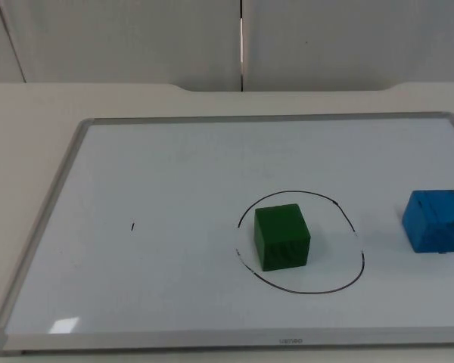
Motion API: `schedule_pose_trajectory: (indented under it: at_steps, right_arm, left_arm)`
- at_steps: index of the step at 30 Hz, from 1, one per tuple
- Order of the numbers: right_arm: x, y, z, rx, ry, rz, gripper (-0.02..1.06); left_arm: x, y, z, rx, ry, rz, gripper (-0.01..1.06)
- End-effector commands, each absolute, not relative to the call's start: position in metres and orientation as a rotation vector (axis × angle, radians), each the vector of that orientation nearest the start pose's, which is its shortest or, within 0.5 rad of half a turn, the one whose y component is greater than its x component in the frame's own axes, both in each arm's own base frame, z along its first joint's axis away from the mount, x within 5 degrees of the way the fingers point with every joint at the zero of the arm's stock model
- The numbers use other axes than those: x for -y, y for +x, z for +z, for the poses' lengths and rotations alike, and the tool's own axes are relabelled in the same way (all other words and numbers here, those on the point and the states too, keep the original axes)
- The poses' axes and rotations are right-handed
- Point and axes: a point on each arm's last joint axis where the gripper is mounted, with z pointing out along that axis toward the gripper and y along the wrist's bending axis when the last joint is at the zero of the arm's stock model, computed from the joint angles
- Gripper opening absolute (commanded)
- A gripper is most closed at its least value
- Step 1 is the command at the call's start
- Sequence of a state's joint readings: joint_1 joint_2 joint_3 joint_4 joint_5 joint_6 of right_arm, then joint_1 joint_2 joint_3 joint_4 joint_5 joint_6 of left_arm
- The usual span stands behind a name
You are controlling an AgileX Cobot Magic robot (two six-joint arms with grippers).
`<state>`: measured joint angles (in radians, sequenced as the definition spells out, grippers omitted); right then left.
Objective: Push the two cubes into the marked area.
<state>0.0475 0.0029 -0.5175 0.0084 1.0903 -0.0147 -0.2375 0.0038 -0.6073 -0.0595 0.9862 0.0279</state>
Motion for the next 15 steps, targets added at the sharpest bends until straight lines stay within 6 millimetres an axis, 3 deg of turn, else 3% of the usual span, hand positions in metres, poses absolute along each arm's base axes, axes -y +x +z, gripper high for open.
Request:
schedule_pose_trajectory:
  at_steps: [1, 8, 15]
  right_arm:
    - [-0.001, -0.007, 0.28, -2.046, -0.062, 0.032, 1.05]
    - [-0.001, -0.007, 0.28, -2.046, -0.062, 0.032, 1.05]
    - [0.0, -0.007, 0.28, -2.046, -0.062, 0.029, 1.05]
  left_arm:
    - [-0.001, -0.018, 0.307, -1.905, 0.249, -0.203, 0.0]
    - [-0.004, -0.022, 0.296, -2.029, 0.273, -0.163, 0.0]
    - [-0.004, -0.022, 0.296, -2.034, 0.273, -0.158, 0.0]
